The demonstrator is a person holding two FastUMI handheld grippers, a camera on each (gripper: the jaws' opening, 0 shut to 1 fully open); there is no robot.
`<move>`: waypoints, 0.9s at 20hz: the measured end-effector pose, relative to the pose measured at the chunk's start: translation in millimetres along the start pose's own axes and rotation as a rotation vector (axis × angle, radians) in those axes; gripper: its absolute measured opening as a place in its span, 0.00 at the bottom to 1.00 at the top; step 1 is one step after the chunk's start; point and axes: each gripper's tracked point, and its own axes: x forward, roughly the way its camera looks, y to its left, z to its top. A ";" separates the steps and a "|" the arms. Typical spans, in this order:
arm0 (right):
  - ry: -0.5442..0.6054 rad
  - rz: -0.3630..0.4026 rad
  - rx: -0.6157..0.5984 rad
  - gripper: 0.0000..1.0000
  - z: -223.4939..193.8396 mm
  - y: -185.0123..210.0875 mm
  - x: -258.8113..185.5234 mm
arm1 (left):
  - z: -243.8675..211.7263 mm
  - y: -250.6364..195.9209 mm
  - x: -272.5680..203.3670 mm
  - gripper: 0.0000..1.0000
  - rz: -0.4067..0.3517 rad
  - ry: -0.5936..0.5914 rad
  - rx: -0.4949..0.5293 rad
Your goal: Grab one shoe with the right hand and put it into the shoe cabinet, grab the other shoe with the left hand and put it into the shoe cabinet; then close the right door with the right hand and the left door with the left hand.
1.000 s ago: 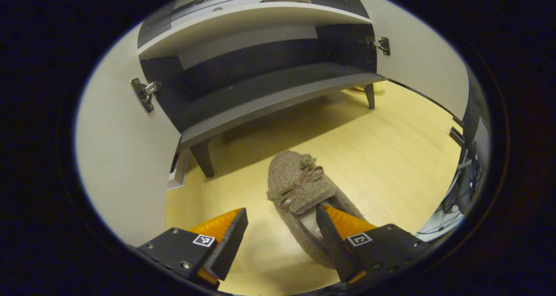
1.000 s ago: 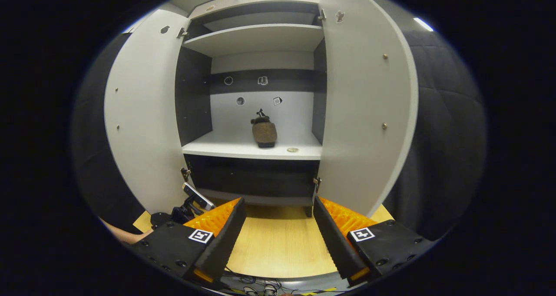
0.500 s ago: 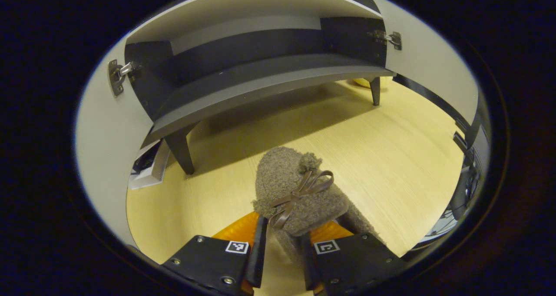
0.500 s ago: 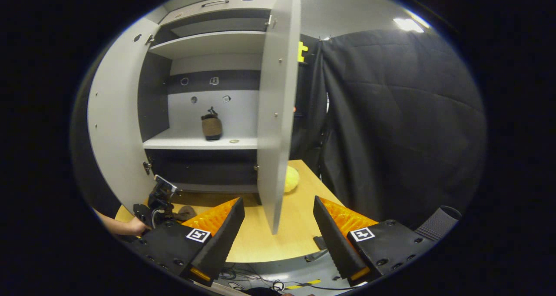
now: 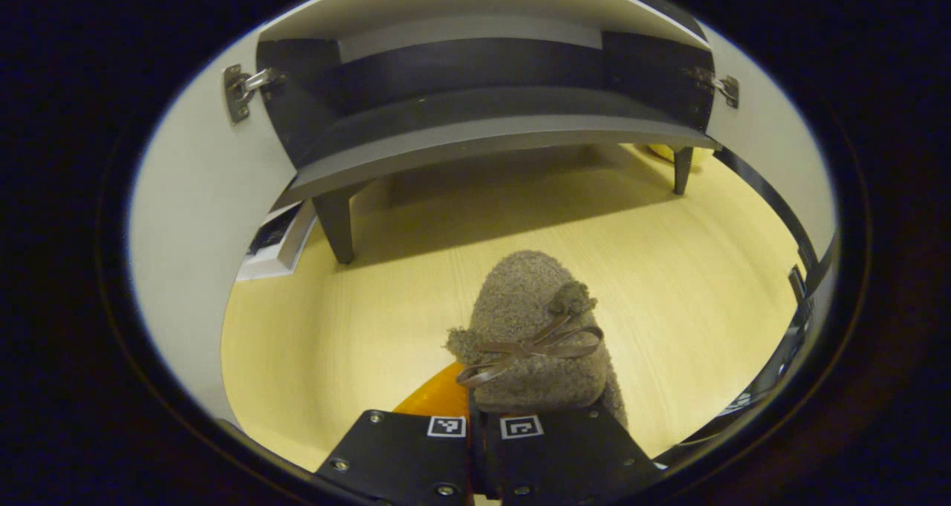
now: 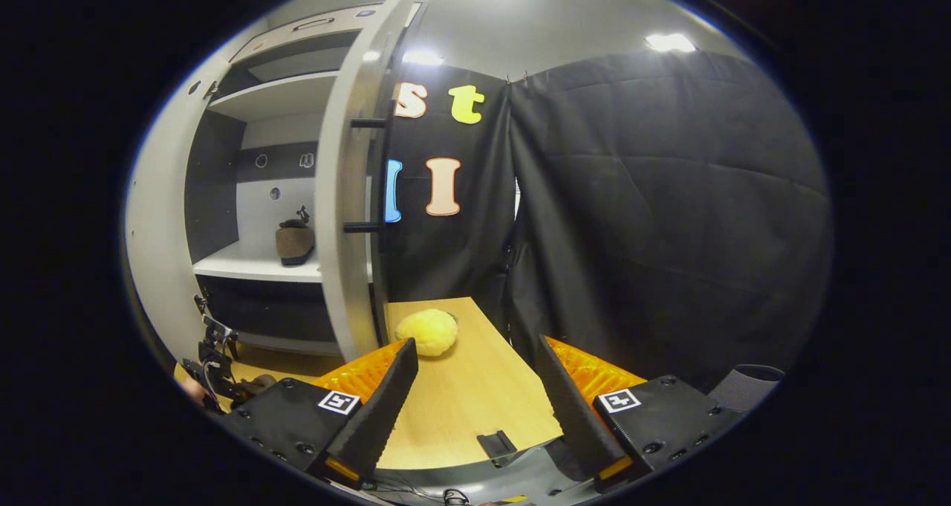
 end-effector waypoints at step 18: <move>-0.078 0.219 0.045 1.00 35.8 -33.5 119.3 | 139.5 41.2 -176.7 0.02 0.119 -0.298 -0.152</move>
